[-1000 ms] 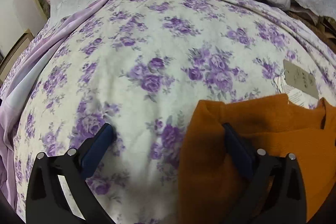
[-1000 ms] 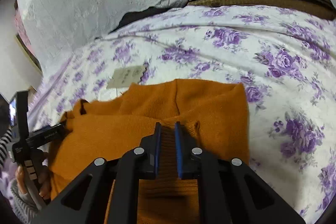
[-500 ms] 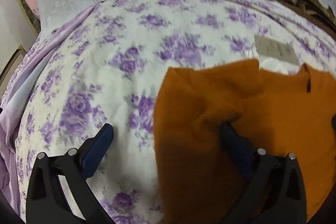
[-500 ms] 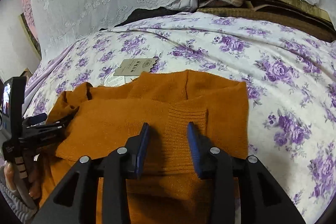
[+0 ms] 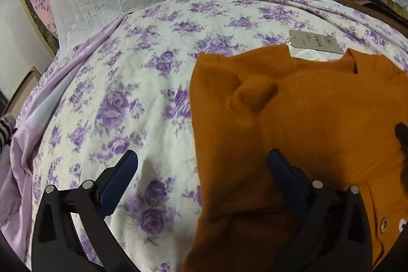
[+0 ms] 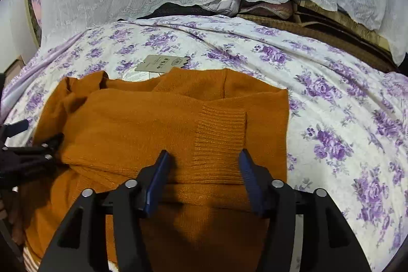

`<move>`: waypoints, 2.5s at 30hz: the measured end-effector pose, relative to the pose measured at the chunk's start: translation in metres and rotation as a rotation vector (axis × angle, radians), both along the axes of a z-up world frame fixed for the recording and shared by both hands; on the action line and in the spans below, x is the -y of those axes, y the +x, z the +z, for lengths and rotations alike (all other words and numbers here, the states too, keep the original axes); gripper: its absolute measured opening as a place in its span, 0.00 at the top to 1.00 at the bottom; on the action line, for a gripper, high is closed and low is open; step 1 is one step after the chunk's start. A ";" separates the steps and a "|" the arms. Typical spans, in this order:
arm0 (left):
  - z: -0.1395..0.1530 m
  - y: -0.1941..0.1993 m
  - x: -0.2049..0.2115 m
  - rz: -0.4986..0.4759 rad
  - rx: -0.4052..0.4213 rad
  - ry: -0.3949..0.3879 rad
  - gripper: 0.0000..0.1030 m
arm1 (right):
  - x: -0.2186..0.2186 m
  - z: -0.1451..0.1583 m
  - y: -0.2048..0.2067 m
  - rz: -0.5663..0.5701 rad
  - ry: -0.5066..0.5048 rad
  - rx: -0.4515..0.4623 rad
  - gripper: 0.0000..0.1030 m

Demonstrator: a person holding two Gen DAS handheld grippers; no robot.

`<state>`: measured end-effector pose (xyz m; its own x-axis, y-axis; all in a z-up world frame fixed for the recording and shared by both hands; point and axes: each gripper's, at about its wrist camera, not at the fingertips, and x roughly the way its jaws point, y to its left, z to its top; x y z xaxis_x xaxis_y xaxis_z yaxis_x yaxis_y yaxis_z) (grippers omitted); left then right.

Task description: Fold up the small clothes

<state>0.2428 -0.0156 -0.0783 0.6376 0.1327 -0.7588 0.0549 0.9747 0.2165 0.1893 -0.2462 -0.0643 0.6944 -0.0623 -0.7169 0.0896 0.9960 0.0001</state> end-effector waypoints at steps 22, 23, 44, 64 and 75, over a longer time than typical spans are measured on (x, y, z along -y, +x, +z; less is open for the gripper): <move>0.005 0.032 0.023 -0.027 -0.023 -0.168 0.04 | -0.002 0.008 0.033 0.049 0.144 0.067 0.37; 0.007 0.029 0.021 -0.029 -0.015 -0.182 0.04 | 0.002 0.011 0.029 0.039 0.155 0.092 0.37; 0.000 -0.070 -0.016 -0.054 -0.057 -0.181 0.04 | 0.000 0.004 -0.048 -0.006 0.107 0.022 0.25; -0.002 -0.182 -0.087 -0.208 -0.145 -0.562 0.04 | 0.042 0.002 -0.182 -0.045 0.372 0.058 0.25; -0.010 -0.174 -0.076 -0.378 -0.288 -0.789 0.05 | 0.054 -0.013 -0.210 0.032 0.601 0.007 0.25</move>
<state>0.0684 0.0601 -0.0887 0.3058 -0.6698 -0.6766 0.3486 0.7401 -0.5752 -0.0212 -0.3006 -0.0769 0.6938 0.3736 -0.6156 0.0577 0.8233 0.5647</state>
